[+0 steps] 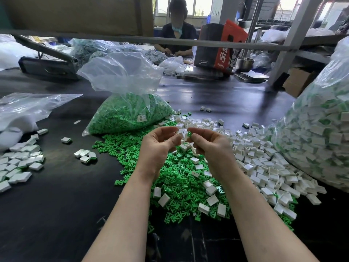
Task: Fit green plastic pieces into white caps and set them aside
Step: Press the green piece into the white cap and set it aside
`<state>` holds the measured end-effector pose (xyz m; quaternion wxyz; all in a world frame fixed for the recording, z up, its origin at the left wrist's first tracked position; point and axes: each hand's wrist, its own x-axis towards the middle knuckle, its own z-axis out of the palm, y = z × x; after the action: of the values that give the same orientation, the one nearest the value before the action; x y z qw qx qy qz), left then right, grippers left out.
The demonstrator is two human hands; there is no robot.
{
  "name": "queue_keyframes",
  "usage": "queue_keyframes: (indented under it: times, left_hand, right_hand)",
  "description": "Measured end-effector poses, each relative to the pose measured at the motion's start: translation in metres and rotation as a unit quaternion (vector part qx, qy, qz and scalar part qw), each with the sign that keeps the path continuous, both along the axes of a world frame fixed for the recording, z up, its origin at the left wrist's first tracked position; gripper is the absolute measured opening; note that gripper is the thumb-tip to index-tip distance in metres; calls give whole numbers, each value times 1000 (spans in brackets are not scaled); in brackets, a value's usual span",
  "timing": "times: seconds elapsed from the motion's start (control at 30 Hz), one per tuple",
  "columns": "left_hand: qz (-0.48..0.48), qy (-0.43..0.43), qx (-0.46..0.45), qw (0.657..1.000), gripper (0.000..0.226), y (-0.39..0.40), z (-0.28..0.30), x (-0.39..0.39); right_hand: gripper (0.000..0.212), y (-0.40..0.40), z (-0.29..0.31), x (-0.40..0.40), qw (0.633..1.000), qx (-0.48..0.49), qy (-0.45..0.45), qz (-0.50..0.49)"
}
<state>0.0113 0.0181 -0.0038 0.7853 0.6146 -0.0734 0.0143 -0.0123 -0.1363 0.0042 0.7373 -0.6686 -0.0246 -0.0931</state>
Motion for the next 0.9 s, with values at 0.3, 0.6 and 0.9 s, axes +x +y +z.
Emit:
queue_keyframes:
  times: [0.3,0.6,0.9]
  left_hand:
    - [-27,38,-32,998,25,0,-2,2]
    - [-47,46,-49,997,24,-2,1,-2]
    - [-33,18,0,999,25,-8,0,-3]
  right_hand:
    - [14,2,1,1,999,-11,-40,1]
    - [7,5,2,3,999,21,-19,-26]
    - [14,13,3,3,995,81,26,-45]
